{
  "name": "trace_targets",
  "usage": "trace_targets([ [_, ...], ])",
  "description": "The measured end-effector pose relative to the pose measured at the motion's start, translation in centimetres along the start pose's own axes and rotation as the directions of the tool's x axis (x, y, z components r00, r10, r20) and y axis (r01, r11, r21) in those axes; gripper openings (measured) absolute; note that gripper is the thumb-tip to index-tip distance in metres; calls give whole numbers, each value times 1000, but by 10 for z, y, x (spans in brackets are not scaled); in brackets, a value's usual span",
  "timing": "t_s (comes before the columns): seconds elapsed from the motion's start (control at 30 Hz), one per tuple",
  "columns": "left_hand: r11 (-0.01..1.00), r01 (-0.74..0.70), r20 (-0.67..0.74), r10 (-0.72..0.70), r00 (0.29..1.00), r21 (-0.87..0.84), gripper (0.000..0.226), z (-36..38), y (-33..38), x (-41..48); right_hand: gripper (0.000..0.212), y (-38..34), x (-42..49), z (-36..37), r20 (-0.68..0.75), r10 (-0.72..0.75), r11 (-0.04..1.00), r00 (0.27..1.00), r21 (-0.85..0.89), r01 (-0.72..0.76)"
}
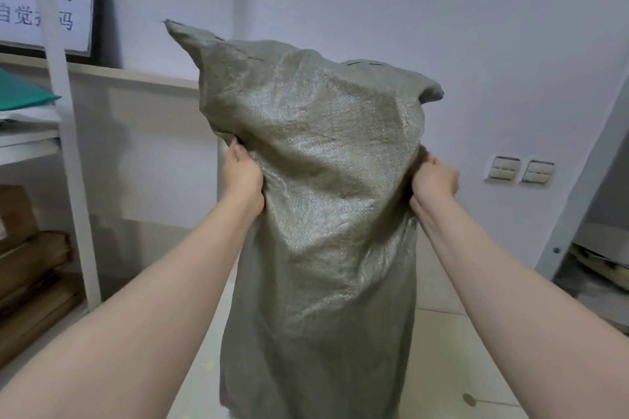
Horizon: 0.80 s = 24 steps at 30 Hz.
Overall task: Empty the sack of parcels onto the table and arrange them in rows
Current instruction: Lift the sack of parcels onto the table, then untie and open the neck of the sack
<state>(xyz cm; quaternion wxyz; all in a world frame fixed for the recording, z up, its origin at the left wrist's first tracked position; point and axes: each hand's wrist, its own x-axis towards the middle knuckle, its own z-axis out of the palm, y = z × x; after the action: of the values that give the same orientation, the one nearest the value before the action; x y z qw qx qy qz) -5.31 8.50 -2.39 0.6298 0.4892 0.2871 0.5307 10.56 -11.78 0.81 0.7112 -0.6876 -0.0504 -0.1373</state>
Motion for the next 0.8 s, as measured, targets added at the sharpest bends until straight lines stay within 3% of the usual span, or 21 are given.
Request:
trace_targets([
  [0.13,1000,2,45,-3,999,31,44,-1,-9,-1,37,11,1,0,32,-89,993,995,-75,92],
  [0.27,985,146,30,-150,988,96,41,0,-25,1,32,45,10,-7,157,69,984,985,-176,-41],
  [0.33,974,181,26,-186,982,136,55,1,-26,2,39,51,13,-14,174,71,984,982,-176,-40],
  [0.47,936,236,-27,-238,971,260,112,13,-13,2,38,36,3,-14,237,40,982,971,-189,6],
  [0.53,892,233,-64,-226,972,387,121,25,3,-1,51,17,-6,-8,347,48,981,937,-195,22],
  [0.63,842,220,-106,-192,976,492,129,41,29,2,96,-15,-11,2,452,103,973,886,-229,3],
  [0.8,887,268,-152,-226,962,377,145,50,51,35,89,-61,-17,19,608,141,972,781,-234,7],
])
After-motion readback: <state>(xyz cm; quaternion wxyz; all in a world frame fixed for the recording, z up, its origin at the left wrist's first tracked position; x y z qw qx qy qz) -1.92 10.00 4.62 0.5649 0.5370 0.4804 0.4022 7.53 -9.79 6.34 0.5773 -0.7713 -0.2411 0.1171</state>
